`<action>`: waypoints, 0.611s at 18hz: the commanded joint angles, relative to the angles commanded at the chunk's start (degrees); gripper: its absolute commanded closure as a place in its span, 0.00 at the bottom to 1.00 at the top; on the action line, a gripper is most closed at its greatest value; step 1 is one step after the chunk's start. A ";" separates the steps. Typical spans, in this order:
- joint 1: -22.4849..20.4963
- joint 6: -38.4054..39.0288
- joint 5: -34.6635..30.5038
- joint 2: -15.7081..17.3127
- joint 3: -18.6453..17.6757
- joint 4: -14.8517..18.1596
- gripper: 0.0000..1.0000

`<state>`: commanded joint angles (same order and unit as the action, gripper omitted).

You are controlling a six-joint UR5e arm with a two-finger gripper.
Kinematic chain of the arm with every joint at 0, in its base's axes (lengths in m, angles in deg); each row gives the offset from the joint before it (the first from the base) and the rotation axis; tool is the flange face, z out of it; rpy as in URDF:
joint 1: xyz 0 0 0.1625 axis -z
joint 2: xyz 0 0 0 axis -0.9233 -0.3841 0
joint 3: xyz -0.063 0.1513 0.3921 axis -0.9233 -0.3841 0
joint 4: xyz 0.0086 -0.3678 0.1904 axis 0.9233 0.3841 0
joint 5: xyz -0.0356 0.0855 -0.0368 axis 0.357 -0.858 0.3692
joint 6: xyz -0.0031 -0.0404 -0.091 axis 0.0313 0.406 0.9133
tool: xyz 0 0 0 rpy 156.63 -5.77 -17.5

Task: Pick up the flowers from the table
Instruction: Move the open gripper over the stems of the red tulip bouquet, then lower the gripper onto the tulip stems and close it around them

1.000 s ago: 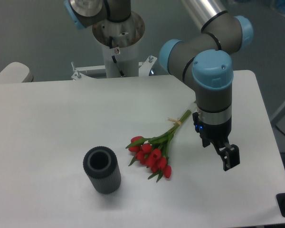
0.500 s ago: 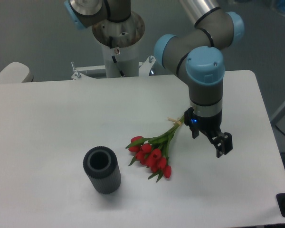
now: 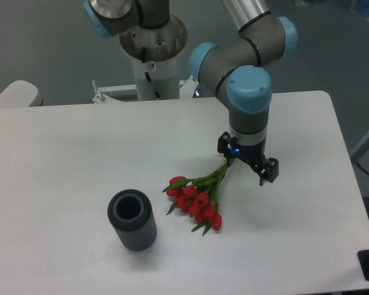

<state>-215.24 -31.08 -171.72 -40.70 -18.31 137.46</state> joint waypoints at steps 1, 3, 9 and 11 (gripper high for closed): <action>0.17 0.27 0.00 0.00 -0.36 0.17 0.00; 0.17 0.18 0.44 0.18 -0.97 1.58 0.00; 0.17 -0.43 0.70 0.27 -4.48 0.35 0.00; 0.09 -0.43 0.79 0.27 -5.45 0.18 0.00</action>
<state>-215.15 -31.51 -170.93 -40.44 -23.76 137.64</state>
